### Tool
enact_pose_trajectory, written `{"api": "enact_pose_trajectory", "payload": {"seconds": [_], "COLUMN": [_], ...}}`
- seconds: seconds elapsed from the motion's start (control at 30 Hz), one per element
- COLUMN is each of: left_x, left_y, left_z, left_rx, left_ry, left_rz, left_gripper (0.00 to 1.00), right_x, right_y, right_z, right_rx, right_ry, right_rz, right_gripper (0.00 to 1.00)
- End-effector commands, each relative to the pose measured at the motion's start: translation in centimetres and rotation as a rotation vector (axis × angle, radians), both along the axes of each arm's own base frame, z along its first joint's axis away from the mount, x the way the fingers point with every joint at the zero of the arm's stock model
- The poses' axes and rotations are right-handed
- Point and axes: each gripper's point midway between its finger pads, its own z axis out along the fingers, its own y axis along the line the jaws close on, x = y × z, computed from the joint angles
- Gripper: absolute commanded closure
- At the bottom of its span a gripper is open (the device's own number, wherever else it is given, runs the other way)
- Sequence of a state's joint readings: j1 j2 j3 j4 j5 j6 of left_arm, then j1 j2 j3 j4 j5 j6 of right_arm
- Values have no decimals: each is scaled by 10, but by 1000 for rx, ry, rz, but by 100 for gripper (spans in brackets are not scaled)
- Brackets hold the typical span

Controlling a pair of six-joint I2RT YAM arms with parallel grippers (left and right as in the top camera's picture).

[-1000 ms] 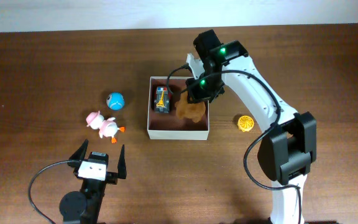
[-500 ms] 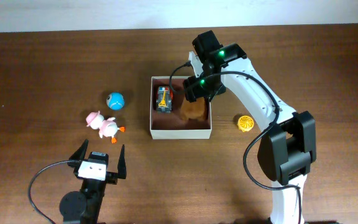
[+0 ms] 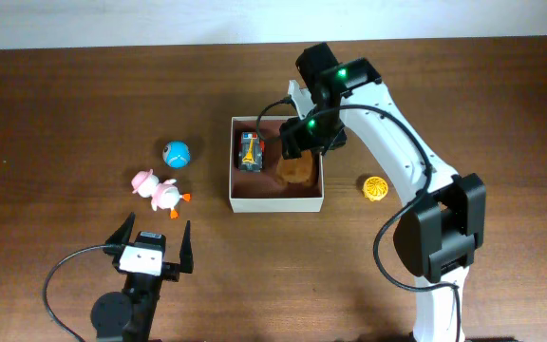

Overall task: Pack container
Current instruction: 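Carry the bear with the right gripper into the box beside the truck, then release the bear in the box and raise the right gripper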

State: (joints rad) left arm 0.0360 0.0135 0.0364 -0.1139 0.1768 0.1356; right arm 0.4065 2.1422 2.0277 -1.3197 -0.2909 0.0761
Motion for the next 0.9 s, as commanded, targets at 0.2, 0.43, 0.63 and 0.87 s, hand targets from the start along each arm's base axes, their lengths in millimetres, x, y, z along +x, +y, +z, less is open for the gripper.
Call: {"api": "enact_pose_trajectory", "payload": {"seconds": [0.2,0.43,0.63,0.87], "left_x": [0,0,0,0], "left_y": [0,0,0,0], "left_z": [0,0,0,0], "left_rx": [11,11,11,11], "left_ry": [-6,-6,-6,-6], "left_rz": [-5,-5,-5,-5], "left_gripper": [0,0,0,0], "right_x": [-43,-50,-44,-23], "right_y": [38,40,29,13], "right_z": [-2,-40,-65,-71], "right_rx": [-58,-96,-142,-251], "right_ry": [19,38,17,-87], "right_rz": [172,149,130,110], "right_gripper": [59,74,73,74]}}
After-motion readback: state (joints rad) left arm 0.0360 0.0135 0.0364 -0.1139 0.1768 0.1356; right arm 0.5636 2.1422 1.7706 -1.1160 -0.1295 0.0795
